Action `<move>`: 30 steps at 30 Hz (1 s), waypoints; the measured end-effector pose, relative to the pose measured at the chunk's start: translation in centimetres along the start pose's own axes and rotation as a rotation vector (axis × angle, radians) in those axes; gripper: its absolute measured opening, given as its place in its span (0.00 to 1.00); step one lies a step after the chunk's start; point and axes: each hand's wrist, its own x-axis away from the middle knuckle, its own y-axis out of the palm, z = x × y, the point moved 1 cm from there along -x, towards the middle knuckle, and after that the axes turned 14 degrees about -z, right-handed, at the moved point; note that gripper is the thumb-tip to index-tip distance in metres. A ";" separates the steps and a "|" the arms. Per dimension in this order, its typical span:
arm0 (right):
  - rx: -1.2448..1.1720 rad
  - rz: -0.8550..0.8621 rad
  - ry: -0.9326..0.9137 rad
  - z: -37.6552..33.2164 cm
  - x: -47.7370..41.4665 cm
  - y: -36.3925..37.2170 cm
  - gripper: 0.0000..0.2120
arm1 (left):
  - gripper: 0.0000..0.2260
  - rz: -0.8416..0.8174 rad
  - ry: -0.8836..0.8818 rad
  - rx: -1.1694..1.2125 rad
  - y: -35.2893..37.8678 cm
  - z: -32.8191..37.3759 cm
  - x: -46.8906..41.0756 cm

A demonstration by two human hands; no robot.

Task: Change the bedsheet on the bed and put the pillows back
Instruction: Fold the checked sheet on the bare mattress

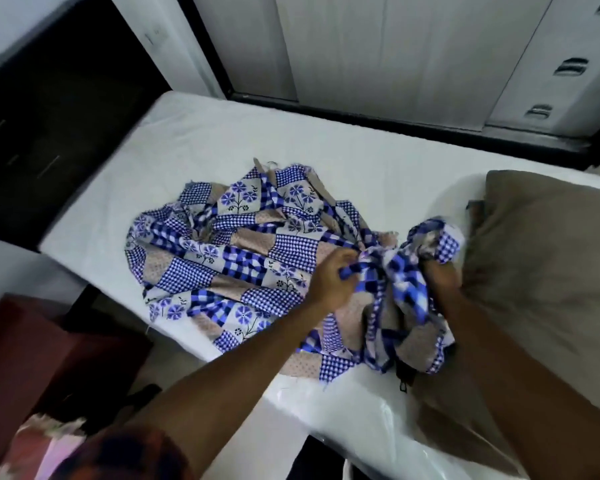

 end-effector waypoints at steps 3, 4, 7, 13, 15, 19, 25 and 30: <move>0.231 -0.082 0.034 0.2 -0.1 3.4 0.13 | 0.09 0.152 -0.194 -0.171 -5.9 -7.2 2.4; 0.336 -0.146 0.042 0.1 -0.2 5.6 0.15 | 0.09 0.181 -0.284 -0.183 -7.9 -9.2 3.3; 0.634 -0.415 -0.012 -2.5 0.0 11.2 0.10 | 0.13 0.096 -0.531 -0.221 -12.6 -14.5 6.0; 0.657 -0.430 -0.381 -13.9 -1.3 21.6 0.09 | 0.21 0.103 -0.600 -0.149 -21.2 -22.1 6.7; 0.603 -0.327 -0.423 -15.5 -3.7 24.8 0.15 | 0.30 0.118 -0.596 -0.156 -25.0 -24.6 5.3; 0.956 -0.233 -0.074 -12.4 -9.6 27.6 0.42 | 0.38 0.134 -0.554 -0.197 -32.4 -28.0 1.7; 0.854 -0.016 0.046 -4.1 -9.7 30.6 0.50 | 0.50 0.233 -0.680 -0.362 -42.9 -36.4 -3.3; 0.743 0.087 0.215 0.6 -7.0 31.1 0.57 | 0.54 0.279 -0.704 -0.046 -46.8 -40.5 -5.3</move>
